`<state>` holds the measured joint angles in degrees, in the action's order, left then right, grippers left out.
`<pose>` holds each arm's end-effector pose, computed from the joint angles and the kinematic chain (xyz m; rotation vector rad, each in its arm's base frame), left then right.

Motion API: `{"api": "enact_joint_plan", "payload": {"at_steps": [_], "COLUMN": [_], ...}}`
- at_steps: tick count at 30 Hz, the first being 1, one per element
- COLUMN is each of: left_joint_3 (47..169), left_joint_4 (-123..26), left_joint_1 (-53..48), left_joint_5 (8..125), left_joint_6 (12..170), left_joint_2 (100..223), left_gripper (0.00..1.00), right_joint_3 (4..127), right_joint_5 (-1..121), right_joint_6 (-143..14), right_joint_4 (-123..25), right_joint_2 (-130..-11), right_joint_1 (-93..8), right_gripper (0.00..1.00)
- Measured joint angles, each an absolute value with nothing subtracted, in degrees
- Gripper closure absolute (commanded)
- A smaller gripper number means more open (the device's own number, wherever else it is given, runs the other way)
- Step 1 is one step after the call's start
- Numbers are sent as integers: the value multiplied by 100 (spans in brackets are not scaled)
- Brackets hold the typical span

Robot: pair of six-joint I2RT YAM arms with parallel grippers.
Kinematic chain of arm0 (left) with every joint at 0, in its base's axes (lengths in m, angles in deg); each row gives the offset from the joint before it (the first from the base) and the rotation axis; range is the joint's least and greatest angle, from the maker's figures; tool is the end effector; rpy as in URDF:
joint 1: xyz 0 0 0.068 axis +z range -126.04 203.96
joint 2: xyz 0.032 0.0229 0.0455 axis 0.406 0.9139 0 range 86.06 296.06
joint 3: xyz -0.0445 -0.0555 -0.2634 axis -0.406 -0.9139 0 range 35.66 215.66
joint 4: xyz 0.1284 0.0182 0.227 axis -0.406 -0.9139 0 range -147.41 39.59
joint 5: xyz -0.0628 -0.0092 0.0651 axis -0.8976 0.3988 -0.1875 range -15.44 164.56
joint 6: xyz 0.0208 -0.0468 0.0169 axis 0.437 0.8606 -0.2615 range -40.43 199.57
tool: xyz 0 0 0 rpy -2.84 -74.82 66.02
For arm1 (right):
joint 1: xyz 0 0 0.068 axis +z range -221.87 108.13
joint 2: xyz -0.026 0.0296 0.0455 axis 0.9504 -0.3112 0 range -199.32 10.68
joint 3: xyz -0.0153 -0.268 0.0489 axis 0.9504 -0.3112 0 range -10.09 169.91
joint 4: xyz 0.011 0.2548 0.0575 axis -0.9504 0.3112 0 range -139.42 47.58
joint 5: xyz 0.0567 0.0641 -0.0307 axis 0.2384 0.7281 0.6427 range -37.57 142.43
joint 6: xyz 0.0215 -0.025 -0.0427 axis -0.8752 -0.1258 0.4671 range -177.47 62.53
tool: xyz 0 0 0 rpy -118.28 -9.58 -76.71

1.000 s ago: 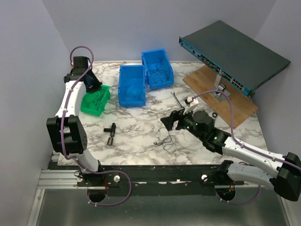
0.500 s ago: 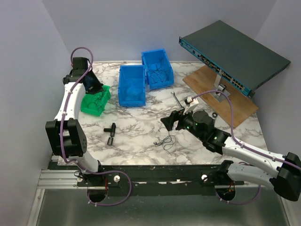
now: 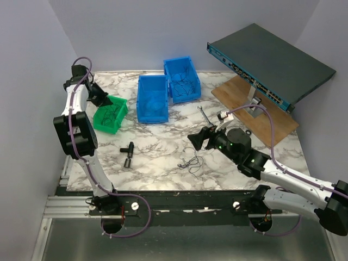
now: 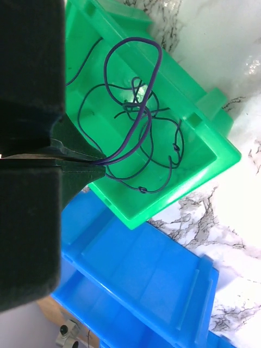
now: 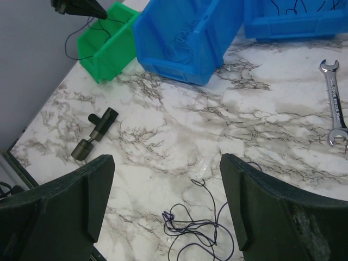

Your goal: Untangle the cables

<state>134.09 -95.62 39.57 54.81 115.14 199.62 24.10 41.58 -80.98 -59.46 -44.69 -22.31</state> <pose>0.4182 0.1044 0.2560 -1.0287 2.4285 -0.5725 0.1524 0.1684 0.2771 -0.2717 1.8041 0.7517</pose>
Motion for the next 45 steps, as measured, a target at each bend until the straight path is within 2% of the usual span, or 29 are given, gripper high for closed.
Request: {"api": "enact_joint_plan", "payload": {"at_steps": [5, 10, 14, 15, 17, 18, 21, 26, 30, 35, 39, 45], "left_joint_3": [14089, 14104, 13907, 13844, 13733, 13693, 13595, 13473, 13540, 13466, 12415, 9967], "left_joint_4": [-9879, -9951, -9931, -9927, -9931, -9940, -9964, -9977, -9997, -9979, -9774, -8888], "left_joint_1": [3931, 3883, 3846, 3846, 3837, 3833, 3809, 3798, 3772, 3693, 3424, 2609], "left_joint_5": [5477, 5704, 5872, 5898, 5942, 5977, 6110, 6261, 6386, 6576, 6843, 7411], "left_joint_6": [11495, 11473, 11449, 11433, 11401, 11368, 11280, 11184, 11062, 10889, 10834, 11103], "left_joint_2": [20519, 20768, 20788, 20783, 20773, 20762, 20606, 19938, 19332, 18766, 17964, 16386], "left_gripper": [100, 98, 82, 74, 50, 42, 35, 32, 23, 22, 21, 19], "right_joint_3": [2336, 2305, 2303, 2303, 2303, 2303, 2303, 2303, 2303, 2303, 2303, 2303], "right_joint_5": [4086, 3992, 3939, 3933, 3915, 3909, 3891, 3874, 3869, 3839, 3828, 3826], "right_joint_6": [-8100, -8102, -8102, -8102, -8102, -8102, -8102, -8102, -8102, -8100, -8102, -8102], "right_joint_4": [-5937, -5935, -5929, -5926, -5924, -5924, -5922, -5920, -5918, -5918, -5918, -5916], "right_joint_2": [-4200, -4113, -4111, -4111, -4111, -4111, -4111, -4117, -4117, -4117, -4133, -4152], "right_joint_1": [-2231, -2231, -2231, -2231, -2231, -2231, -2231, -2231, -2231, -2231, -2231, -2231], "right_gripper": [14, 14, 14, 14, 14, 14, 14, 14, 14, 14, 14, 14]}}
